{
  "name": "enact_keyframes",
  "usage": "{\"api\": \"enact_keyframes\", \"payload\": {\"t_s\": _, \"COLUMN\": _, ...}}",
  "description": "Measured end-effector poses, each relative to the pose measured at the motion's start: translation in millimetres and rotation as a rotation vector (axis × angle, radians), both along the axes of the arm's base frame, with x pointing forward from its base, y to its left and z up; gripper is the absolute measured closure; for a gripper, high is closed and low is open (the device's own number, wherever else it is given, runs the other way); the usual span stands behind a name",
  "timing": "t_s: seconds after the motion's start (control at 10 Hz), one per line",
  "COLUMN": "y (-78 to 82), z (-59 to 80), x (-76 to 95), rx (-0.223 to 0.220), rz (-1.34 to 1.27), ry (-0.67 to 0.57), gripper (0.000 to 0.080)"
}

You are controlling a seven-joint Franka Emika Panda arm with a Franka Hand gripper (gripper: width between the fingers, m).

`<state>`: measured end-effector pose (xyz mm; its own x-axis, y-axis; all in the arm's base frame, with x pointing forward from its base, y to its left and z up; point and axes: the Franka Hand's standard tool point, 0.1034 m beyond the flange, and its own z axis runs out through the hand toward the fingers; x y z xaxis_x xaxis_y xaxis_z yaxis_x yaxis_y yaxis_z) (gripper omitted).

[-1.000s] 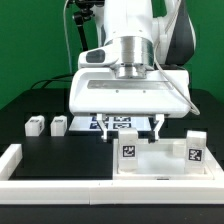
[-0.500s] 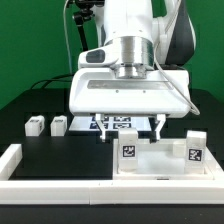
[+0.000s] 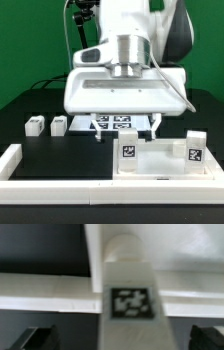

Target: Assemble square table

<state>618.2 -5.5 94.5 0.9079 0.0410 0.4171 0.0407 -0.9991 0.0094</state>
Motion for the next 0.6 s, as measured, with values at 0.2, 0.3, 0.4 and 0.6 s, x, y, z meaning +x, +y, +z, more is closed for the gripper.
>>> {"api": "enact_keyframes", "payload": {"t_s": 0.2, "y": -3.8, "z": -3.0, "x": -0.1, "rx": 0.038, "rz": -0.003, "ry": 0.17, "gripper": 0.015}}
{"api": "enact_keyframes", "payload": {"t_s": 0.3, "y": -1.5, "z": -0.7, "x": 2.2, "rx": 0.063, "rz": 0.004, "ry": 0.274, "gripper": 0.015}}
{"api": "enact_keyframes", "payload": {"t_s": 0.4, "y": 4.1, "z": -0.2, "x": 6.0, "rx": 0.079, "rz": 0.005, "ry": 0.335, "gripper": 0.015}}
{"api": "enact_keyframes", "payload": {"t_s": 0.6, "y": 15.4, "z": -5.0, "x": 2.8, "rx": 0.106, "rz": 0.007, "ry": 0.475, "gripper": 0.015}}
